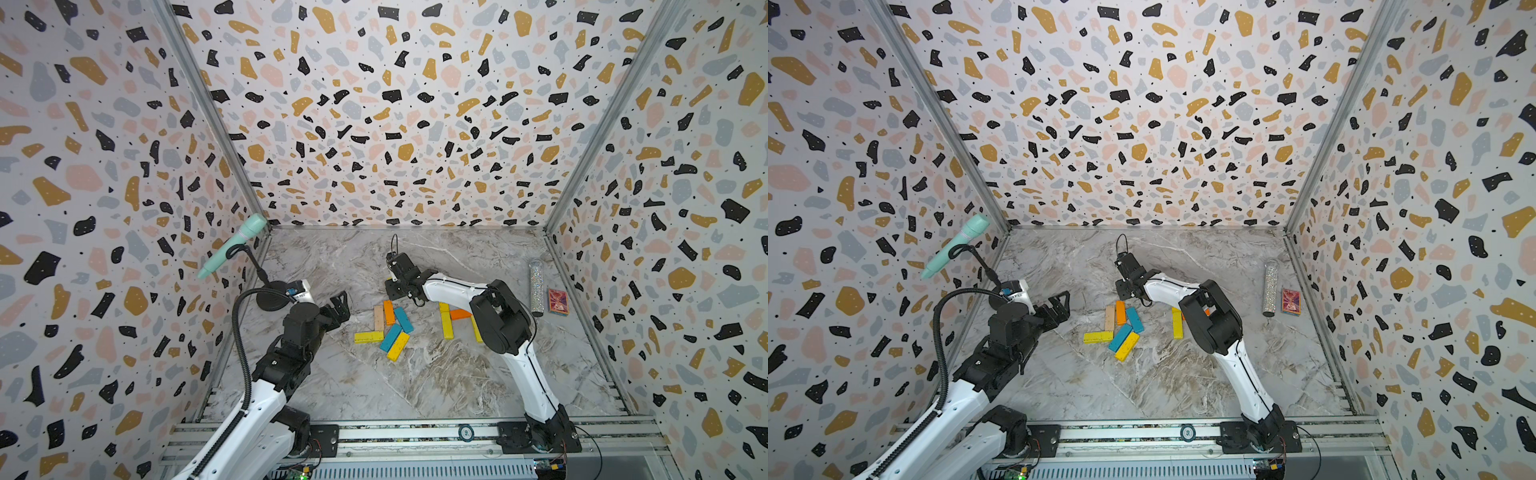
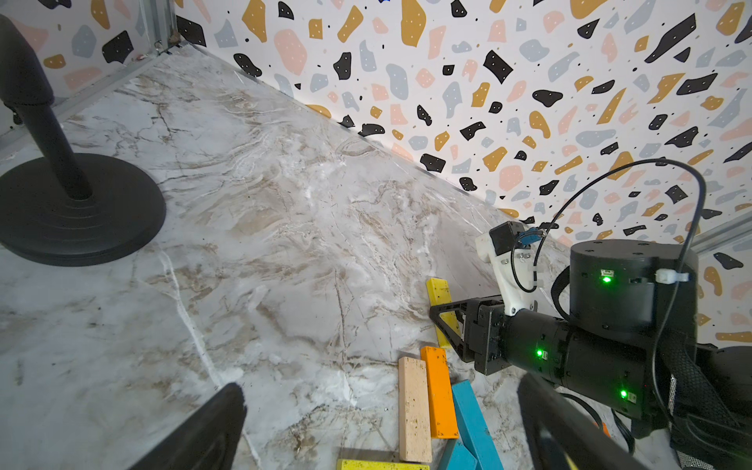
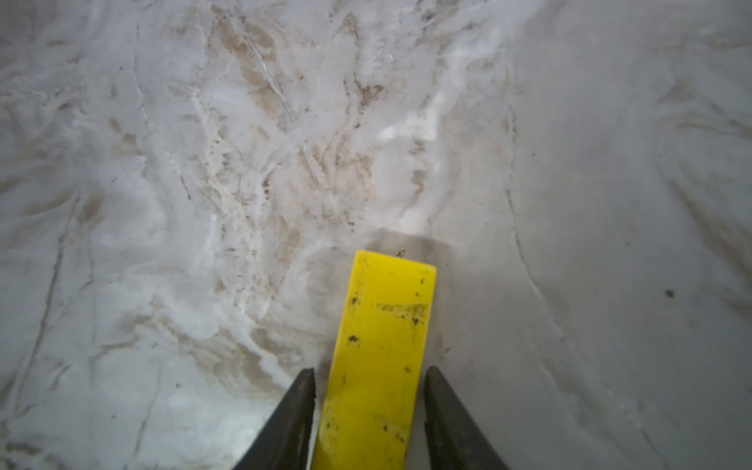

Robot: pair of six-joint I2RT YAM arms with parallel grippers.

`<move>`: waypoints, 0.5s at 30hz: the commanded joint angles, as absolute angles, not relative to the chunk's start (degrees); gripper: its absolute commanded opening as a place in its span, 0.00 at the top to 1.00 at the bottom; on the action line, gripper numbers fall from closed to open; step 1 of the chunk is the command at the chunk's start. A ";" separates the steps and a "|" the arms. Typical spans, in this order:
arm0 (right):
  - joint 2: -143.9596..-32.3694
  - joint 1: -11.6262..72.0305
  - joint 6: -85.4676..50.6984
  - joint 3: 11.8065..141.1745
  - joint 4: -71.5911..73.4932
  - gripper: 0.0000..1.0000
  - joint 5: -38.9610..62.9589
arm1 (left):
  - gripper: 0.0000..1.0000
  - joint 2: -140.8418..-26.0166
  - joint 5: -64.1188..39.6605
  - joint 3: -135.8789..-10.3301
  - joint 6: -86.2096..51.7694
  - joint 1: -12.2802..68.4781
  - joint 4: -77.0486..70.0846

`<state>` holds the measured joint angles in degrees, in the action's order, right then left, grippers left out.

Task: Assemble the number 6 with building blocks
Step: Pick up the building block from the center of the board.

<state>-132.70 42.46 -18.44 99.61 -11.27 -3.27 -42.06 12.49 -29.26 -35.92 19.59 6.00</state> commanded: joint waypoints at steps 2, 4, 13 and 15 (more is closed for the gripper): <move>-131.43 40.78 -17.03 100.73 -13.97 0.63 0.75 | 0.01 -41.57 11.94 -29.50 -36.30 19.29 5.28; -129.97 40.05 -16.51 100.42 -14.07 0.67 1.46 | 0.00 -41.64 11.66 -29.77 -36.16 19.28 4.94; -113.10 39.03 -9.27 87.86 -12.88 0.76 10.04 | 0.01 -45.68 4.38 -32.85 -33.21 19.27 1.92; -107.84 39.11 -4.73 81.78 -13.29 0.77 14.78 | 0.00 -47.27 1.76 -33.47 -32.33 19.29 0.98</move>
